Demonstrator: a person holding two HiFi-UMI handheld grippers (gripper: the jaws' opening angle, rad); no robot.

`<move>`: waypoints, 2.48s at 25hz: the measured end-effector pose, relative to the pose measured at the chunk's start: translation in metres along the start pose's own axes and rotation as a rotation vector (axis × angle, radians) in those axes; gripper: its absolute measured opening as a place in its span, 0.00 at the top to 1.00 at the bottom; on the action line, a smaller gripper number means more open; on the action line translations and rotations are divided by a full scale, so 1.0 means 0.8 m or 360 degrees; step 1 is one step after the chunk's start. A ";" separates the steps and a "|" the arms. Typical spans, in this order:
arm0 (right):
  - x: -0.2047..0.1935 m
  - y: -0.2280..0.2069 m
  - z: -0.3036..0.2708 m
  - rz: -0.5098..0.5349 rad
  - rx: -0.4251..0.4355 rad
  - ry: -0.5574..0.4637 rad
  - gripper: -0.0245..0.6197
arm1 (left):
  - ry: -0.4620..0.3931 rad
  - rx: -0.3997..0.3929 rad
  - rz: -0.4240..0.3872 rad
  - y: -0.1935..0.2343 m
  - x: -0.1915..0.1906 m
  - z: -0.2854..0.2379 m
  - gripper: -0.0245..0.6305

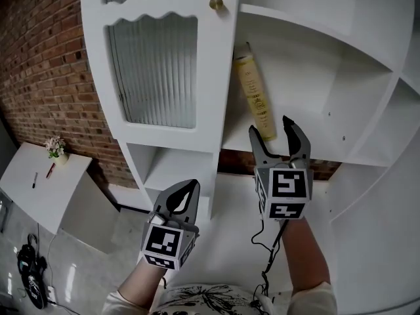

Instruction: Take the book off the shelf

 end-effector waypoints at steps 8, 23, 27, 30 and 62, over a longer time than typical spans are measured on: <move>-0.004 -0.002 -0.095 0.0002 -0.0039 0.0288 0.42 | -0.0058 -0.0061 -0.0022 0.004 0.006 0.000 0.94; -0.006 -0.022 -0.149 0.0187 -0.0134 0.0371 0.59 | -0.0011 -0.0074 0.0023 0.020 -0.022 -0.017 0.94; -0.009 -0.027 -0.141 0.0177 -0.0150 0.0361 0.60 | -0.0008 -0.0069 0.0033 0.018 -0.026 -0.016 0.94; -0.004 -0.027 -0.130 0.0163 -0.0152 0.0323 0.60 | -0.0015 -0.0065 0.0033 0.015 -0.026 -0.010 0.94; -0.009 0.026 0.204 -0.0057 -0.0033 0.0133 0.60 | -0.0044 -0.0095 0.0109 -0.084 0.002 0.155 0.94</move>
Point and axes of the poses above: the fingertips, and each gripper's own axes: z backward along the fingers, y to its left, x out of its top, the point moved 4 cm from there along z, backward along the fingers, and after that the axes turned 7 degrees about -z, right-handed, at the moved point
